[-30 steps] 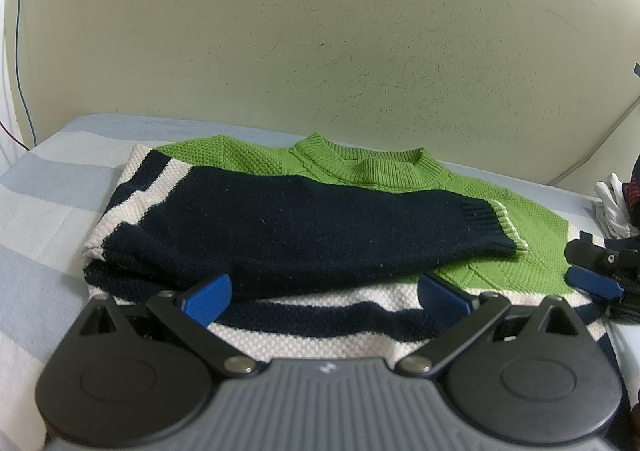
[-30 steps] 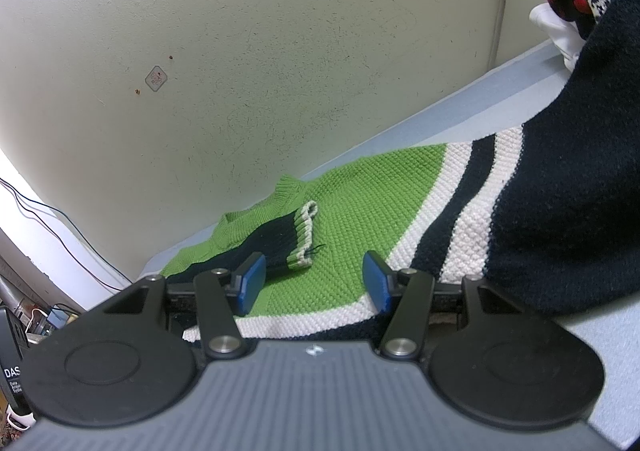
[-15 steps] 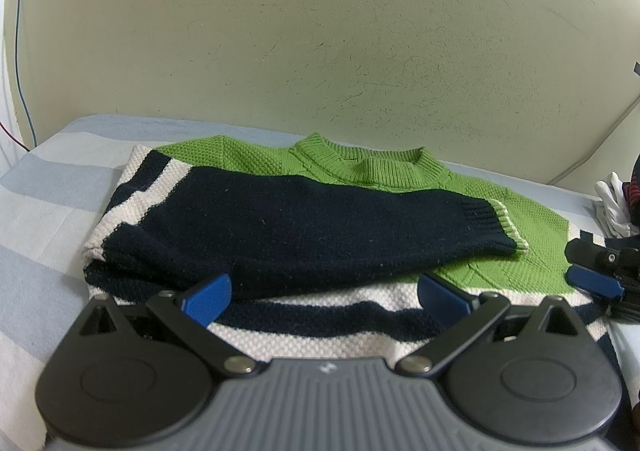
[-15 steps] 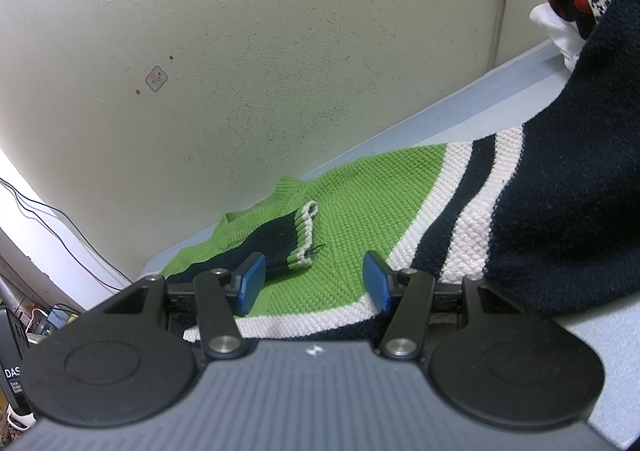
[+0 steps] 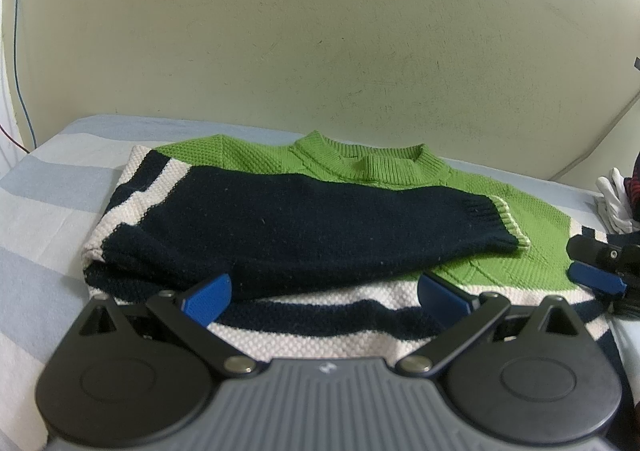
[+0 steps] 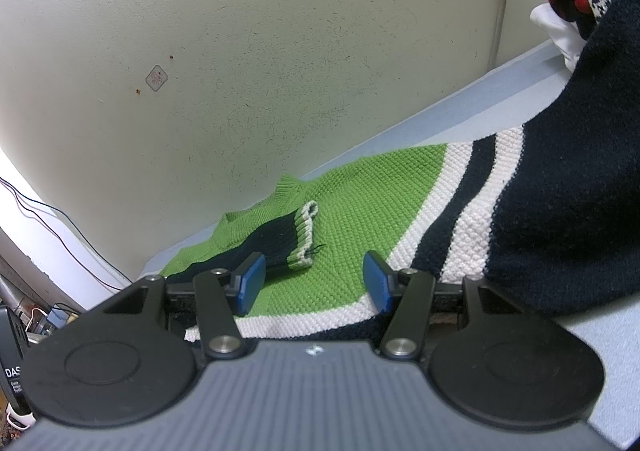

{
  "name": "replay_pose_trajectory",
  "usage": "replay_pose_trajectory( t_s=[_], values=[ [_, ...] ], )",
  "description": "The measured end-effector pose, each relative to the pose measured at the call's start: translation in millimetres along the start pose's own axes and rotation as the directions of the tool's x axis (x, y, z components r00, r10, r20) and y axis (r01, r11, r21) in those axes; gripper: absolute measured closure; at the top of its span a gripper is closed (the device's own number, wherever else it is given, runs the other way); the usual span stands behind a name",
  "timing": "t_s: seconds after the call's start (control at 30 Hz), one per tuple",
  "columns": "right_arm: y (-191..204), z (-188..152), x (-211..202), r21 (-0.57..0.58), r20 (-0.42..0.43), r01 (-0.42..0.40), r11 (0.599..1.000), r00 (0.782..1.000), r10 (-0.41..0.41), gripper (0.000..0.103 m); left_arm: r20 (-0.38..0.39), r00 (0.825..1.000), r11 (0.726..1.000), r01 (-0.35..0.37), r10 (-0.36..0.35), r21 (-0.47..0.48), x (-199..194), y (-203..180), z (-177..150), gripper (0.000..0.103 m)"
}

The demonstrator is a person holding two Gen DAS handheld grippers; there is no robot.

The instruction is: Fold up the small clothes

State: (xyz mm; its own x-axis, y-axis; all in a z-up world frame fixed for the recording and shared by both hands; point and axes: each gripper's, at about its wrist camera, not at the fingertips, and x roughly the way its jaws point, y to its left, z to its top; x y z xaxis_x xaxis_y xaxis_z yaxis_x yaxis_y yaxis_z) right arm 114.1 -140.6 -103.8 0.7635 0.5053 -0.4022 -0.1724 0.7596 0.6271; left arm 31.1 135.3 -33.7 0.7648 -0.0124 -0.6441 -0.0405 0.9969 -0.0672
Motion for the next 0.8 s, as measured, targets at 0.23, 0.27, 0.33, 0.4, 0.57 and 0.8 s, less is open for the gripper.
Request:
replay_pose_trajectory(
  t_s=[0.23, 0.27, 0.33, 0.4, 0.57, 0.8],
  values=[
    [0.8, 2.3, -4.1, 0.000, 0.012, 0.010, 1.000, 1.000, -0.010, 0.046, 0.001, 1.000, 1.000, 0.000, 0.000, 0.000, -1.1, 0.5, -0.1, 0.000],
    [1.0, 2.6, -5.0, 0.000, 0.017, 0.016, 1.000, 1.000, -0.016, 0.046, 0.001, 1.000, 1.000, -0.001, 0.001, 0.000, -0.8, -0.2, 0.1, 0.000],
    [0.8, 3.4, -6.7, 0.001, 0.027, 0.028, 1.000, 0.999, -0.028, 0.045, 0.001, 1.000, 1.000, -0.001, 0.001, 0.000, -0.9, -0.4, 0.1, 0.000],
    [1.5, 4.1, -8.7, -0.002, 0.034, 0.039, 0.999, 0.999, -0.039, 0.045, 0.001, 1.000, 1.000, 0.001, -0.001, -0.001, -1.1, -0.9, 0.3, 0.000],
    [27.9, 2.3, -18.8, -0.154, 0.048, 0.038, 0.987, 0.998, -0.031, 0.045, 0.042, 0.998, 0.994, 0.054, -0.050, -0.100, -10.2, 15.9, 5.3, 0.000],
    [32.5, -6.8, -3.7, -0.216, -0.123, 0.018, 0.976, 0.991, -0.045, 0.051, -0.002, 0.999, 0.984, -0.035, 0.035, -0.177, 1.6, 40.9, 8.5, 0.000]
  ],
)
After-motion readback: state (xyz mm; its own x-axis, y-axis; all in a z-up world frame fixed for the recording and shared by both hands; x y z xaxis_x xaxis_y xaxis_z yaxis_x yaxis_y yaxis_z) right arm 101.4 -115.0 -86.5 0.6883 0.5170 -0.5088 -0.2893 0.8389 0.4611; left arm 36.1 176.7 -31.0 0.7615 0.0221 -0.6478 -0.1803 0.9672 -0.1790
